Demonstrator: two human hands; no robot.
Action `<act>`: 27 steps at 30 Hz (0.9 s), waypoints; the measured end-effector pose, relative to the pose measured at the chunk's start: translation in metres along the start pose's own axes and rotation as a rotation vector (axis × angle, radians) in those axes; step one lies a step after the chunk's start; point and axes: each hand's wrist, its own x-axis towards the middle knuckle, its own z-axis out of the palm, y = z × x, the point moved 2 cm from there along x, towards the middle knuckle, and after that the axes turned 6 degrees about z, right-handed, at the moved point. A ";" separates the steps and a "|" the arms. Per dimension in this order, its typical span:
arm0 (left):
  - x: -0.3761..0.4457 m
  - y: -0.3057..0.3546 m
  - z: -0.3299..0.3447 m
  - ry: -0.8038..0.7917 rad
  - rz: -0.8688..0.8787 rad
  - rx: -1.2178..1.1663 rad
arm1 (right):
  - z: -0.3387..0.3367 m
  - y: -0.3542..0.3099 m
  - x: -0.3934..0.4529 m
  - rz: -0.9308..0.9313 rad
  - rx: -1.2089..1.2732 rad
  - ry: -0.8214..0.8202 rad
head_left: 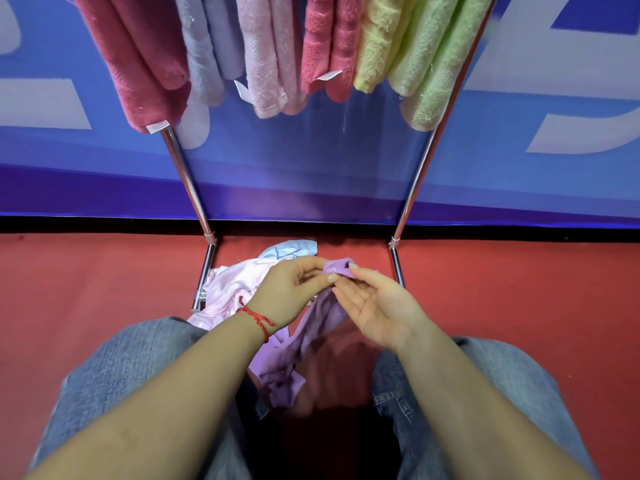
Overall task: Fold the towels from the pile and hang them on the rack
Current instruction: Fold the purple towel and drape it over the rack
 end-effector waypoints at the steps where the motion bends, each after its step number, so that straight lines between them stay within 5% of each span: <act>1: 0.001 -0.001 -0.002 0.025 0.013 0.041 | 0.000 -0.001 -0.001 0.012 -0.010 0.009; 5: 0.006 0.001 -0.009 0.144 0.074 0.236 | -0.006 -0.003 0.002 -0.086 -0.451 0.197; 8: 0.004 0.006 -0.008 0.113 0.112 0.412 | -0.013 -0.008 0.006 -0.611 -0.983 0.420; 12: -0.005 0.018 -0.005 0.038 0.252 0.711 | -0.009 -0.001 0.007 -0.998 -1.342 0.251; 20: -0.007 0.013 -0.009 0.010 0.278 0.697 | -0.012 0.008 0.015 -0.907 -1.515 0.210; 27: -0.004 0.005 -0.012 0.017 0.220 0.551 | -0.011 0.008 0.018 -0.827 -1.377 0.087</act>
